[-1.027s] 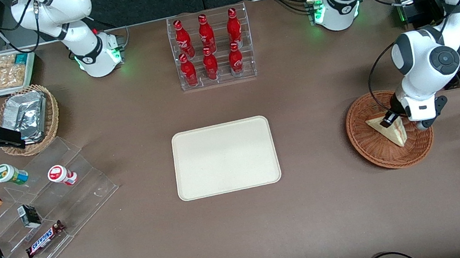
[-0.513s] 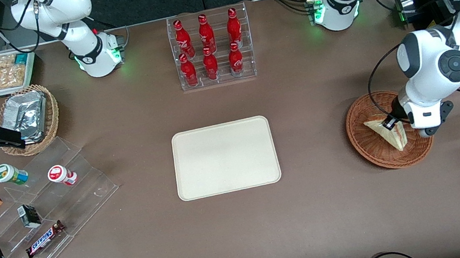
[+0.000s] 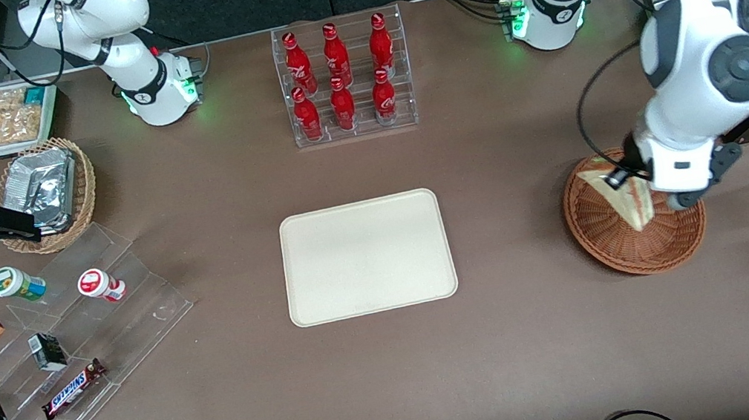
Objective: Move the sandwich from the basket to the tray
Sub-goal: 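Lift the sandwich and carry it with the left gripper toward the tray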
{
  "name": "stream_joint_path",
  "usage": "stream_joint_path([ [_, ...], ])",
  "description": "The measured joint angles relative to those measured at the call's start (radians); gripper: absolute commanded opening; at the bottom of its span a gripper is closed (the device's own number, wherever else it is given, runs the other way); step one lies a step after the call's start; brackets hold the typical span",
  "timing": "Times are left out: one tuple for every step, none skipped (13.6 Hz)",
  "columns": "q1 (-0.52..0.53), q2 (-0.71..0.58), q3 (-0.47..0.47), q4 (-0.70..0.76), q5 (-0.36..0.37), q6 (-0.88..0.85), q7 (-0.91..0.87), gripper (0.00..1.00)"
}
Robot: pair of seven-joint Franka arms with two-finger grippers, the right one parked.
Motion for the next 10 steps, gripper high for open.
stream_joint_path([
  [-0.001,0.0,-0.048,0.021,0.0,-0.017,-0.027,0.15],
  [-0.003,0.001,-0.095,0.038,0.0,-0.034,-0.054,0.15],
  [-0.005,0.003,-0.143,0.052,0.001,-0.044,-0.067,0.15],
  [-0.006,0.004,-0.189,0.061,0.001,-0.046,-0.073,0.15],
  [-0.008,0.008,-0.233,0.065,0.001,-0.046,-0.076,0.15],
  [-0.009,0.015,-0.274,0.07,0.001,-0.045,-0.078,0.15],
  [-0.01,0.026,-0.312,0.078,0.003,-0.045,-0.081,0.16],
  [-0.01,0.041,-0.347,0.089,0.008,-0.044,-0.083,0.16],
  [-0.01,0.057,-0.378,0.102,0.018,-0.044,-0.083,0.16],
  [-0.01,0.076,-0.41,0.113,0.039,-0.044,-0.083,0.16],
])
